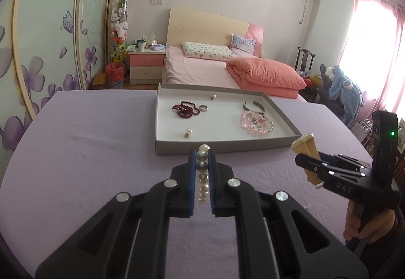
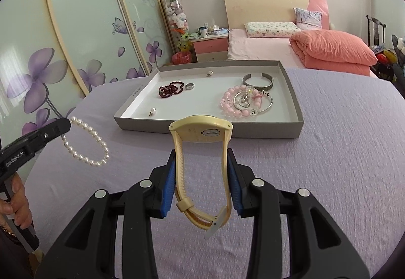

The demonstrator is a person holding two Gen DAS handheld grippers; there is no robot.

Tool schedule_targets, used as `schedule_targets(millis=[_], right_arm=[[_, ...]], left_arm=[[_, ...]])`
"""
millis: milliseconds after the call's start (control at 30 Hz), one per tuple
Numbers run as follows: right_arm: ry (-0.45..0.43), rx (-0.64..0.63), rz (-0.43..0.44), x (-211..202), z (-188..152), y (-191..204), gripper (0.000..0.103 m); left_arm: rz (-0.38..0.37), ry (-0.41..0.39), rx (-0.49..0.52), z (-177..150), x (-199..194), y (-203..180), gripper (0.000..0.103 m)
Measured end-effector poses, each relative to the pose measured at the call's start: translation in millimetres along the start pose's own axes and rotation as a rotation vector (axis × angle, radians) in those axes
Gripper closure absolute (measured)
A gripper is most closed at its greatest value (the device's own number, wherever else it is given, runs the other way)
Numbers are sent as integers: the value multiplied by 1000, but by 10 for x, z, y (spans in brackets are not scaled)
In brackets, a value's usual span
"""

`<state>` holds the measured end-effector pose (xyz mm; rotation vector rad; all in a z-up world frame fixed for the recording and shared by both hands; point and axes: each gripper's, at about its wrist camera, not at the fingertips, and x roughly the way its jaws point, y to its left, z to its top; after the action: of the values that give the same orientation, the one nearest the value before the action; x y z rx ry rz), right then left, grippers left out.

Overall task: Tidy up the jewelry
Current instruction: 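Carry the pearl bracelet and yellow watch over the grey tray with both tools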

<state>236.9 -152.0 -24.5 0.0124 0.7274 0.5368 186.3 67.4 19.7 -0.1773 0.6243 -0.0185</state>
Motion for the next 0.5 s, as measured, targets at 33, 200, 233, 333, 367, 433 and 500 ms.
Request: schedule_targets(millis=[33,200,233,333,367,433,500], right_arm=[[-1,0,0,0,-1,4,65],[-2,-4,0,-13,-3,17,65],[-2,-4,0,-13,-3,17,65],[-2,-4,-1,-12,-4,20,65],[-2,-4,-1,-10,-4,21,65],[0,-1,0,-8,-8,13,65],[2,1,-1,1,-10,9,65]], left_arm=[[-1,-2,0,1,-8,-6,94],[-4,-9,-2,7,-43,-25,94],[-4,-9,-2,14,-25,-40,94],[-5,-8,-3,13,-28,-37,94],[-6,-7,-3,11,-29,-41,94],[-8,-6,-1,12,-30,-54,94],[-9,-4,0,14,-22,-37,94]])
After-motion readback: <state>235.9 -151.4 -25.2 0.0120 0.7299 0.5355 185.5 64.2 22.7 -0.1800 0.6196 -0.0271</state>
